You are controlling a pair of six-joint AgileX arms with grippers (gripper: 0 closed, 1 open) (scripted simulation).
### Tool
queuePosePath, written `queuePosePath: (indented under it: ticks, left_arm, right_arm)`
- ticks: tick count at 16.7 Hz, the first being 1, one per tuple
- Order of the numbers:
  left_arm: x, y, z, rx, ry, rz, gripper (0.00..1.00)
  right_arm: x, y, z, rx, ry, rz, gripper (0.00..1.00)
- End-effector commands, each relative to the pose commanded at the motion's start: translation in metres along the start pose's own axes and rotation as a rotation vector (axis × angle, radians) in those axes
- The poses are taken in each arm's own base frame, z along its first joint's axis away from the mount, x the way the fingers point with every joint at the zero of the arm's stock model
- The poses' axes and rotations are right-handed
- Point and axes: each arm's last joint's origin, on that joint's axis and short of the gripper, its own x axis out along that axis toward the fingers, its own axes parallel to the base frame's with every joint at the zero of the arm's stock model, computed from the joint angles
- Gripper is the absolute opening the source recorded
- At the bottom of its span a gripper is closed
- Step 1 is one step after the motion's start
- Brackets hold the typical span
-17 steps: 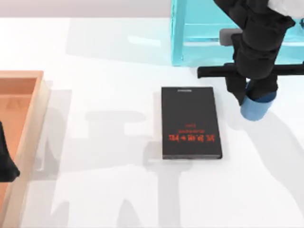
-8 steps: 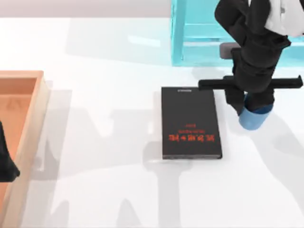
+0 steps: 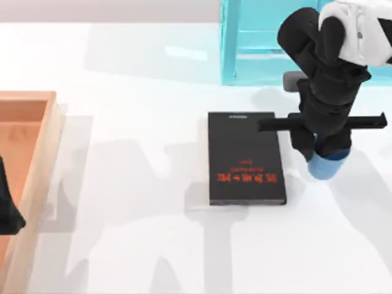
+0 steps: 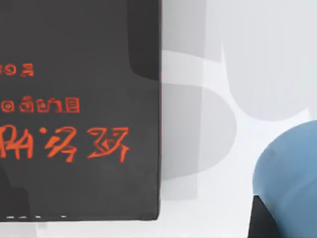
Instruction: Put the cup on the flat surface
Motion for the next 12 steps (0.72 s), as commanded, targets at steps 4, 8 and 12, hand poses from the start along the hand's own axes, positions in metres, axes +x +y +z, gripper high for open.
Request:
queuePosePath:
  ticks: [4, 8, 12]
  left_arm:
    - [0.0000, 0.0000, 0.0000, 0.000, 0.000, 0.000, 1.00]
    - [0.0000, 0.0000, 0.0000, 0.000, 0.000, 0.000, 1.00]
    - [0.0000, 0.0000, 0.0000, 0.000, 0.000, 0.000, 1.00]
  right_arm:
    - [0.0000, 0.0000, 0.0000, 0.000, 0.000, 0.000, 0.30]
    - [0.0000, 0.0000, 0.0000, 0.000, 0.000, 0.000, 0.60]
    - [0.0000, 0.0000, 0.0000, 0.000, 0.000, 0.000, 0.90]
